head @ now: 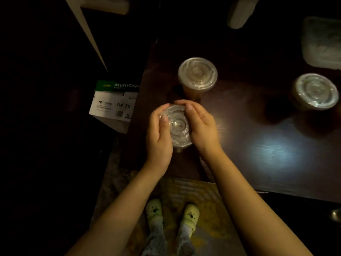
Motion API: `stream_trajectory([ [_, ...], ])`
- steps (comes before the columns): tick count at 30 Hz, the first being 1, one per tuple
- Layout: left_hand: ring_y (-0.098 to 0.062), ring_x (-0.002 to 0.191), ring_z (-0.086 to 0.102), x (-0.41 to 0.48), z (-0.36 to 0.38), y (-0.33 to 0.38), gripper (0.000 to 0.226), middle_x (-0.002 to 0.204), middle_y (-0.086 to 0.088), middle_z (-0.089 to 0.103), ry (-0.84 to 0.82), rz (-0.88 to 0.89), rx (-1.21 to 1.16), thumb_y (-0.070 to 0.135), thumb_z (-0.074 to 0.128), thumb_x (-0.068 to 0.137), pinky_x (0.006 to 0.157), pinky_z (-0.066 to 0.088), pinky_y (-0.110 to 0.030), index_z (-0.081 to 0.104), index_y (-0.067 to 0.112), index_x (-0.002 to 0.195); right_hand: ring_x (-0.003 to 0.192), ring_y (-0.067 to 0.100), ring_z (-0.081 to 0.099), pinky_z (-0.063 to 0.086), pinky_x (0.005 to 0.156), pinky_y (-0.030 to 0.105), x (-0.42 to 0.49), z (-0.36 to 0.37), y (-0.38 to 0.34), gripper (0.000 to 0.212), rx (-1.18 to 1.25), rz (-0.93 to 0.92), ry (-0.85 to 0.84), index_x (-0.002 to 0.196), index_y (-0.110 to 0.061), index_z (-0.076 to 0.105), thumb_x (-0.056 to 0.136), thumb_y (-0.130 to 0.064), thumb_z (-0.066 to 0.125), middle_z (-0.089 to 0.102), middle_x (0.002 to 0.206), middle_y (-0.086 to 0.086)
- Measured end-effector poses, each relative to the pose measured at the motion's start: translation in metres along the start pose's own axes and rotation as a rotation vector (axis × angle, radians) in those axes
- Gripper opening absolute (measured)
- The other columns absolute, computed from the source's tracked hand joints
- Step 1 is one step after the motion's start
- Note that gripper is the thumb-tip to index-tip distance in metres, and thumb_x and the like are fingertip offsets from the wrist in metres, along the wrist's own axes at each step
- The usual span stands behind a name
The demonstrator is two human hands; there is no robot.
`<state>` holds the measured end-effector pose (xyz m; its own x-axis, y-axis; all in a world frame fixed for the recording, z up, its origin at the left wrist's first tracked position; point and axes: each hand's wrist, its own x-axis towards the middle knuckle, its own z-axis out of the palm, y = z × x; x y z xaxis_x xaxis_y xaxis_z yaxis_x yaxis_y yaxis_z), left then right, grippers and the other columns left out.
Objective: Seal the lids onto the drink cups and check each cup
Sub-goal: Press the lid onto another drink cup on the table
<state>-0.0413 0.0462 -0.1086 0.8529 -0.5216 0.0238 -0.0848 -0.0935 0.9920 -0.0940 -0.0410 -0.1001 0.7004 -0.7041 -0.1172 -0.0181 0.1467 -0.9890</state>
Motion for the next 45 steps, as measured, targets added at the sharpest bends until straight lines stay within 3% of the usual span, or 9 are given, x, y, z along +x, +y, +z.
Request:
stream_trajectory([
  [3,0.004,0.100,0.058,0.004,0.000,0.001,0.028,0.109,0.011,0.058,-0.039,-0.082,-0.162,0.017,0.030,0.100,0.087,0.048,-0.018,0.051,0.016,0.119,0.091,0.013,0.065,0.053,0.077,0.020,-0.004,0.004,0.003,0.026,0.069,-0.010,0.078,0.108,-0.007,0.063,0.099,-0.012,0.039,0.068,0.102,0.010],
  [8,-0.007,0.108,0.059,0.022,-0.001,0.001,0.036,0.114,0.005,0.060,-0.116,-0.036,-0.121,0.022,0.027,0.100,0.094,0.049,-0.026,0.054,0.011,0.121,0.091,0.002,0.065,0.050,0.075,0.013,-0.017,0.010,0.007,0.030,0.100,-0.060,0.252,0.113,-0.007,0.061,0.101,-0.015,0.035,0.067,0.100,-0.002],
  [14,-0.005,0.092,0.063,0.051,-0.008,0.009,0.029,0.095,0.004,0.066,-0.064,-0.080,0.063,0.030,0.039,0.097,0.083,0.051,-0.017,0.064,0.015,0.101,0.115,-0.025,0.039,0.032,0.090,-0.003,-0.055,0.017,0.019,0.042,-0.101,-0.091,0.268,0.142,-0.018,0.034,0.101,-0.025,0.028,0.044,0.125,-0.028],
  [19,-0.003,0.091,0.061,0.040,-0.024,0.014,0.029,0.095,0.010,0.064,0.188,-0.048,0.119,0.025,0.036,0.098,0.079,0.048,-0.014,0.063,0.017,0.107,0.119,-0.013,0.045,0.037,0.095,0.004,-0.061,0.011,0.003,0.049,-0.169,-0.095,0.370,0.138,-0.020,0.043,0.093,-0.036,0.033,0.052,0.129,-0.018],
  [23,-0.008,0.107,0.058,0.002,-0.007,0.009,0.035,0.116,-0.002,0.062,0.184,-0.059,0.092,0.029,0.037,0.096,0.090,0.047,-0.024,0.057,0.014,0.121,0.112,0.001,0.056,0.044,0.093,0.016,-0.019,0.006,-0.011,0.035,-0.295,-0.122,0.205,0.121,-0.020,0.059,0.094,-0.030,0.040,0.063,0.121,-0.007],
  [30,0.026,0.082,0.051,-0.012,0.011,0.001,0.032,0.094,0.027,0.050,0.179,-0.051,0.093,0.018,0.033,0.099,0.070,0.042,0.000,0.051,0.011,0.124,0.096,0.009,0.064,0.052,0.082,0.025,-0.004,0.003,0.003,0.022,-0.158,-0.091,0.072,0.104,-0.023,0.065,0.095,-0.013,0.048,0.068,0.102,-0.005],
  [35,0.005,0.091,0.056,-0.002,0.005,0.009,0.033,0.100,0.012,0.057,0.060,-0.097,0.093,0.020,0.031,0.099,0.078,0.046,-0.006,0.053,0.014,0.124,0.106,0.010,0.061,0.051,0.094,0.038,-0.013,0.011,0.007,0.027,-0.165,-0.103,0.209,0.112,-0.024,0.062,0.094,-0.025,0.040,0.065,0.113,-0.001],
  [40,-0.014,0.110,0.060,0.038,-0.027,0.009,0.029,0.119,-0.002,0.063,-0.303,-0.191,0.094,0.027,0.039,0.097,0.097,0.048,-0.033,0.057,0.023,0.121,0.121,-0.025,0.030,0.026,0.095,-0.003,-0.052,0.018,0.018,0.054,-0.300,-0.093,0.134,0.146,-0.022,0.024,0.095,-0.040,0.031,0.033,0.146,-0.009],
  [45,-0.007,0.097,0.062,0.065,-0.039,0.026,0.030,0.109,-0.003,0.068,-0.313,0.111,0.541,0.027,0.048,0.094,0.082,0.045,-0.011,0.064,0.014,0.115,0.136,-0.015,0.020,0.021,0.108,0.005,-0.089,0.027,0.034,0.053,-0.189,-0.157,0.101,0.141,-0.040,0.013,0.095,-0.033,0.039,0.020,0.146,-0.035],
])
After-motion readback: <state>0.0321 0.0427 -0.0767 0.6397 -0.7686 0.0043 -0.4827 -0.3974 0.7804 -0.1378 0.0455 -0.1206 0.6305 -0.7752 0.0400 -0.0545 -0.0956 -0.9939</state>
